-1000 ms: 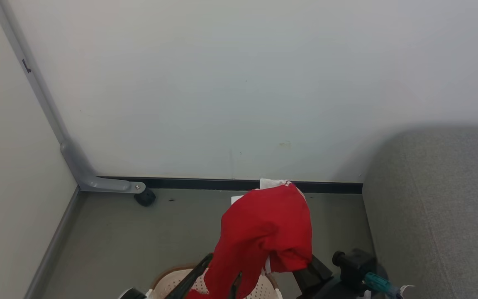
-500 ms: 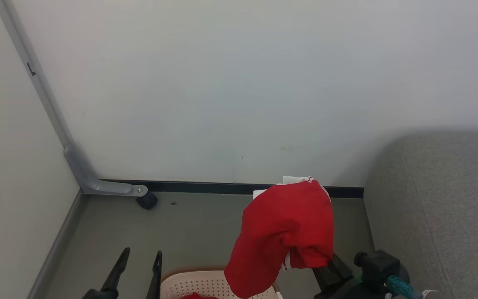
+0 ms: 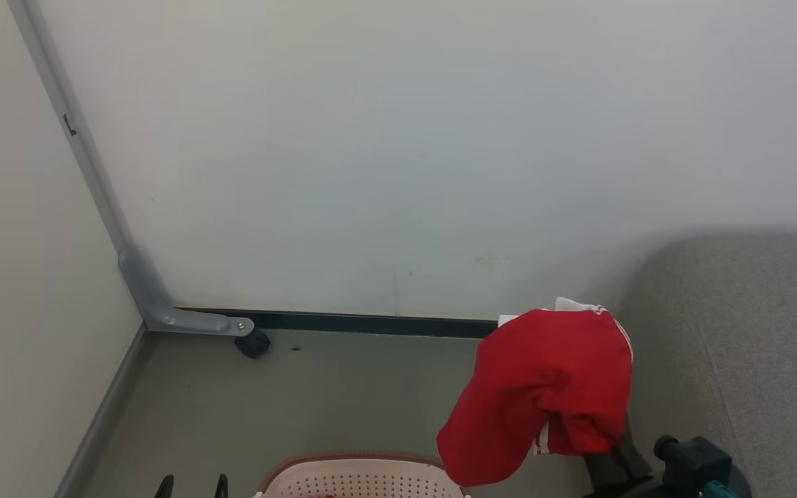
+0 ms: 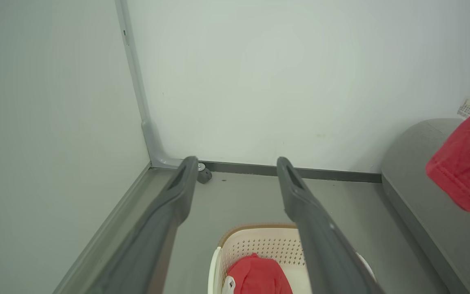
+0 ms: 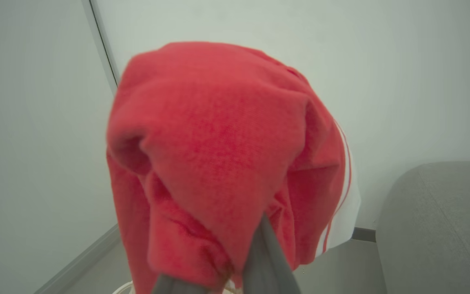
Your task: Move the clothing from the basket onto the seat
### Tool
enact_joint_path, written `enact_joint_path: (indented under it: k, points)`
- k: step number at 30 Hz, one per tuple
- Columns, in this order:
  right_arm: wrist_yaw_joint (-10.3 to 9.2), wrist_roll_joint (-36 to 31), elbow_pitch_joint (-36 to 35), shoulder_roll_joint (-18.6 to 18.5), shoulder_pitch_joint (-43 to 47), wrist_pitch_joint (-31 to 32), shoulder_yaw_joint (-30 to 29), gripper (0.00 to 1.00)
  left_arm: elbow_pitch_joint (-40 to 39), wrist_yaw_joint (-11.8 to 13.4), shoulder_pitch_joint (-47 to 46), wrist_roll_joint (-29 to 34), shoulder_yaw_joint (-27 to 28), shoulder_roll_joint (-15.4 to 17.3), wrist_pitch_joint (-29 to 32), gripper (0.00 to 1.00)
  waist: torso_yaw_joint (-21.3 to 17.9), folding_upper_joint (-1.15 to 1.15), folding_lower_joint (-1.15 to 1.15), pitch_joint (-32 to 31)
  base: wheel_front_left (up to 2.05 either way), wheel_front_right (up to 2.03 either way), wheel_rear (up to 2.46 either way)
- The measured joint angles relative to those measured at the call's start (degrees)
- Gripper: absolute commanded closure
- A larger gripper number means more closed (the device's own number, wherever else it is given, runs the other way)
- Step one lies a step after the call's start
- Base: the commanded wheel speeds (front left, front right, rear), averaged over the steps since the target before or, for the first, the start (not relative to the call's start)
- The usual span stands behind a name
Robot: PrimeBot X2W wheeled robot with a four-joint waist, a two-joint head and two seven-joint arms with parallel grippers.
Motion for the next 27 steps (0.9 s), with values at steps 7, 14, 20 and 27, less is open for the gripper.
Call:
enact_joint_path:
  k: [7,14,20,27]
  points:
    - [-2.99,-0.7,-0.3,-0.3,3.4,0.0,-3.9,1.0,-0.1,0.1,1.0,0.2,1.0,-0.1,0.0,0.0,-0.1,0.0,0.0,-0.3,0.0,0.0,0.0]
    - [-4.47,-0.7,-0.7,-0.3,5.2,0.0,-6.6,1.0,-0.1,0.1,1.8,0.7,1.7,-0.7,0.0,0.0,-0.3,0.0,0.0,-0.5,0.0,0.0,0.0]
    - [-4.16,-1.1,-0.5,0.3,5.6,0.0,-6.5,1.0,-0.1,0.0,1.8,1.3,1.6,-1.6,0.0,0.0,-0.4,0.0,0.0,-0.7,0.0,0.0,0.0]
    - [-3.28,-1.9,-0.3,0.6,5.6,0.0,-6.0,1.0,-0.1,-0.3,1.8,2.0,1.5,-1.8,0.0,0.0,-0.5,0.0,0.0,-0.9,0.0,0.0,0.0]
